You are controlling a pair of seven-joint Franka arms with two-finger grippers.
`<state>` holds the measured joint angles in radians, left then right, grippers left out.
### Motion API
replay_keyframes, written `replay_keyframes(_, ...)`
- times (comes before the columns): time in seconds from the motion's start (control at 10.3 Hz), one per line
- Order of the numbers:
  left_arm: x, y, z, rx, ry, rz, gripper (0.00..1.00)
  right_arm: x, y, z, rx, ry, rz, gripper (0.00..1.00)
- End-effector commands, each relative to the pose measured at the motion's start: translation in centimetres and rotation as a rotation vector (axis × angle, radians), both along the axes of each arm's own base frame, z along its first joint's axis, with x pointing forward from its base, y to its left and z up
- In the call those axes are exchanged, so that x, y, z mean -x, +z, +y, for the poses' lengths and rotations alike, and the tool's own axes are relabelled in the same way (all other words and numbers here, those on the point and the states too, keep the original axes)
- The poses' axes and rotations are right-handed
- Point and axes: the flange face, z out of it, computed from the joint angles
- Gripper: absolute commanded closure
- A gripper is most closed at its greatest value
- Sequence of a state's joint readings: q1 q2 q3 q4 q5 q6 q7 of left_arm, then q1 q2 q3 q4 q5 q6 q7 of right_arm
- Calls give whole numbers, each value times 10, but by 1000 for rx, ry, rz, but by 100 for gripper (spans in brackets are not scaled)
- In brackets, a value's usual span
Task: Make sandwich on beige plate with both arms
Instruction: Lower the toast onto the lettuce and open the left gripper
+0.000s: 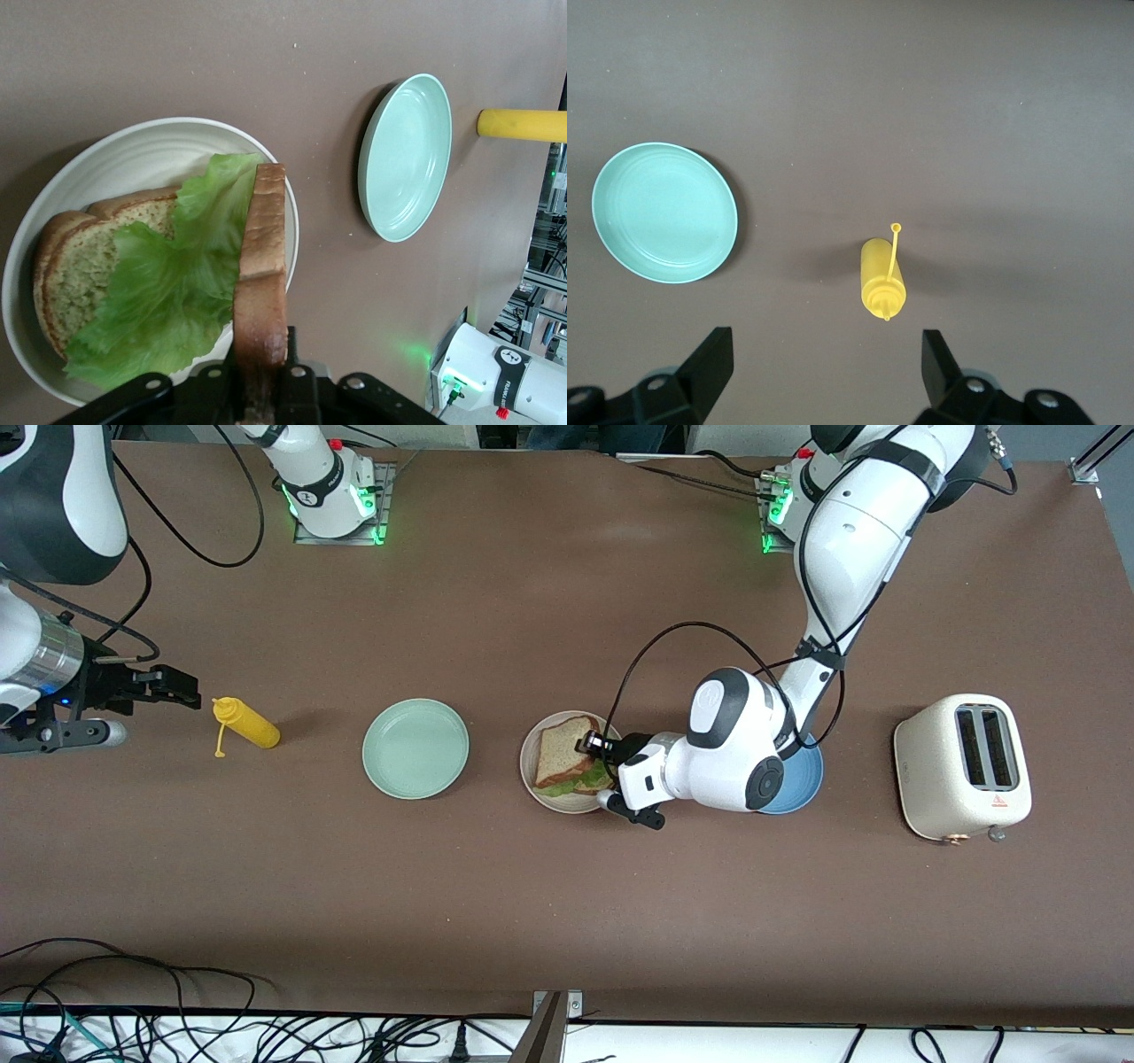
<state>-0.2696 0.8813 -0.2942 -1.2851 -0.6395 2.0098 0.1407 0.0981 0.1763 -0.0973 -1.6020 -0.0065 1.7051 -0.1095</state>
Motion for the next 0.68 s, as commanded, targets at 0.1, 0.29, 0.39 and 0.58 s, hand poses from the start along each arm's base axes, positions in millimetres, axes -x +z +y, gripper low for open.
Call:
replay_keyframes(0.1, -3, 1, 8, 21, -3, -16, 0, 21, 0, -2, -5, -6, -36, 0)
replay_keyframes(0.29, -5, 2, 14, 4, -11, -24, 0, 19, 0, 1, -5, 0, -35, 0)
replay_keyframes(0.39, -9, 7, 20, -19, -24, -46, 0, 18, 0, 1, -4, 0, -39, 0)
replay_keyframes(0.58, -16, 12, 39, -44, -38, -51, 0, 19, 1, 1, -4, -10, -38, 0)
